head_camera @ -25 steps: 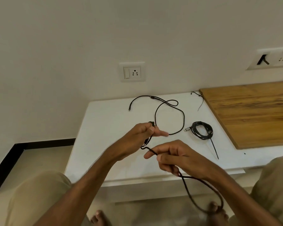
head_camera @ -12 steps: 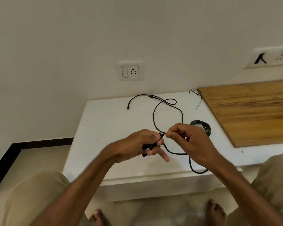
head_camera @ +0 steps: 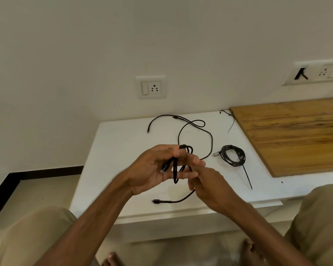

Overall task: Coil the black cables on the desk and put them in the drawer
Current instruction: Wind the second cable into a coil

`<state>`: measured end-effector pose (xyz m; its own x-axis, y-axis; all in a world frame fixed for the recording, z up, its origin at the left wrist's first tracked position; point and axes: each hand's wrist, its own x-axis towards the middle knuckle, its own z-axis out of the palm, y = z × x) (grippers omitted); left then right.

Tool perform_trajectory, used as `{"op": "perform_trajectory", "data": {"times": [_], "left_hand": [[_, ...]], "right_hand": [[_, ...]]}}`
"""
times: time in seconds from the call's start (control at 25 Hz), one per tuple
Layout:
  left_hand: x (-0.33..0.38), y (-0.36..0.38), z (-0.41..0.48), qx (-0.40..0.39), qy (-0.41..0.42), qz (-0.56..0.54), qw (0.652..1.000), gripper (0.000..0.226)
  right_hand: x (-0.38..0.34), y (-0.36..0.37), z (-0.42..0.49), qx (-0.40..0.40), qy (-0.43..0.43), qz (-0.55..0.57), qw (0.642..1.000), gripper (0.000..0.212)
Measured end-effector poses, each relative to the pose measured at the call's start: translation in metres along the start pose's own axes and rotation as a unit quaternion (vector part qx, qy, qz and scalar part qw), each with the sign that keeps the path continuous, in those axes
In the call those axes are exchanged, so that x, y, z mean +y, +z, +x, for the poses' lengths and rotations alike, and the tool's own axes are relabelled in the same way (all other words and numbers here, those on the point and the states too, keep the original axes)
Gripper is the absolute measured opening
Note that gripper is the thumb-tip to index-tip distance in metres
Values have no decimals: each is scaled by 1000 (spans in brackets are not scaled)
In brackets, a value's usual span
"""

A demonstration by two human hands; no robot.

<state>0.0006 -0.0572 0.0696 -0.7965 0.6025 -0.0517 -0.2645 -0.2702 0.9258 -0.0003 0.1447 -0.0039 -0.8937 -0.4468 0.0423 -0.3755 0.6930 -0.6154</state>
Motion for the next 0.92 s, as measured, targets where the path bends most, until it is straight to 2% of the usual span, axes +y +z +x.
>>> {"op": "perform_trajectory", "data": {"times": [0.16, 0.32, 0.44, 0.56, 0.64, 0.76, 0.92], "left_hand": [[9, -6, -3, 113, 62, -20, 991, 31], [15, -17, -4, 190, 100, -67, 974, 30], [20, -27, -6, 227, 127, -69, 963, 28], [29, -43, -11, 269, 165, -85, 945, 29], [35, -58, -17, 297, 188, -105, 930, 30], [37, -71, -22, 322, 182, -127, 921, 32], [31, -54, -17, 294, 130, -114, 940, 27]], "right_hand": [[-2, 7, 1, -34, 1, 57, 998, 24], [4, 1, 1, -64, 26, 145, 987, 25], [7, -3, 4, -43, 67, 202, 976, 36], [9, -9, 5, -21, 101, 267, 958, 33], [6, -13, 3, -47, 105, 244, 963, 25], [3, -15, 1, -86, 54, 146, 984, 24], [3, -10, -2, -131, 49, 165, 976, 22]]}}
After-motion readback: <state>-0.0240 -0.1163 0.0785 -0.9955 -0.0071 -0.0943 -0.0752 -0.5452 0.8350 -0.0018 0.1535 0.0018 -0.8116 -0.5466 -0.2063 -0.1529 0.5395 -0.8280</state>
